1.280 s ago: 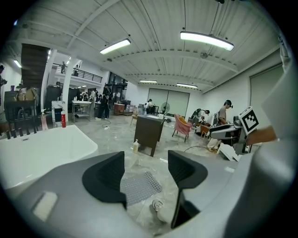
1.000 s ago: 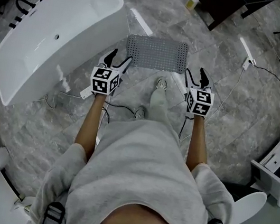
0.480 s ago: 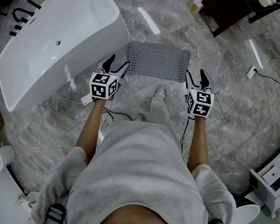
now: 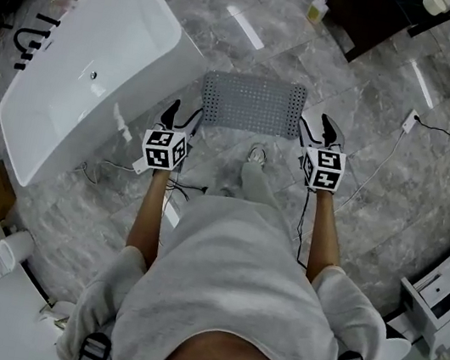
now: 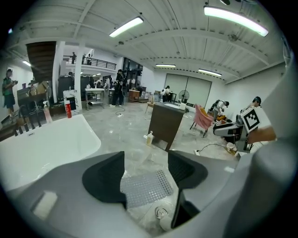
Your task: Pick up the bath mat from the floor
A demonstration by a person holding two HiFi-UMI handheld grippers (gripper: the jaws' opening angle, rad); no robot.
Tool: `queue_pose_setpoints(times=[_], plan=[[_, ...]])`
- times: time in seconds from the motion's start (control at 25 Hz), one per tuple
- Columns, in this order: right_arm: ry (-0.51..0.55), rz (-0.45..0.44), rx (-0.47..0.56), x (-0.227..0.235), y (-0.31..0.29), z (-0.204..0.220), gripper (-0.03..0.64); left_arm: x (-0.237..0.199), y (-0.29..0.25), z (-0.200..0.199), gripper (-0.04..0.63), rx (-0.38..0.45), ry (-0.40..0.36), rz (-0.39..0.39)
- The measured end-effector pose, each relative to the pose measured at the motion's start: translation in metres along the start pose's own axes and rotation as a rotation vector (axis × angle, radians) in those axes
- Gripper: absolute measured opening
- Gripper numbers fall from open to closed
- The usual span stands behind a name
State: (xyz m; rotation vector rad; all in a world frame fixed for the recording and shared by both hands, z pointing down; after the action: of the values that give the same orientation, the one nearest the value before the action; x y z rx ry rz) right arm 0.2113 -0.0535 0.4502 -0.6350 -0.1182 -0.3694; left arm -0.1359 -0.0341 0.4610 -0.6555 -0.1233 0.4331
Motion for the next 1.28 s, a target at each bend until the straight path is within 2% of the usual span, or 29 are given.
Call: queue_pose_setpoints(times=[0.28, 0.44, 0.84, 1.28], plan=[[-0.008, -0.029, -0.073, 0.019, -0.035, 0.014, 0.258, -0.01, -0.02, 0.008, 0.299, -0.039, 0.011, -0.047], [-0.006, -0.033, -0.107, 0.029, -0.046, 0.023, 0.258, -0.011, -0.033, 0.023, 0.299, -0.068, 0.042, -0.052], [-0.004, -0.021, -0.143, 0.032, -0.081, 0.039, 0.258, -0.029, -0.067, 0.074, 0.299, -0.135, 0.115, -0.036], [-0.039, 0.035, -0.194, 0.038, -0.137, 0.089, 0.258, -0.071, -0.122, 0.119, 0.299, -0.164, 0.116, 0.009]])
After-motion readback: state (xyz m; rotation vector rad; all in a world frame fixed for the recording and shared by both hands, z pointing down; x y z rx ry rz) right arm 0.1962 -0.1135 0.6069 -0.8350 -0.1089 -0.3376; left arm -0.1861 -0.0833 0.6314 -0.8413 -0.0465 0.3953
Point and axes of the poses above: the fingertips, and each gripper's own axes: y backward along the fingers, x to its right, z out of its underside, the point moved 4 cm from there along y, backward along the fingers, and after that the axes turned 10 degrees about -y, right-handed, at the moved point
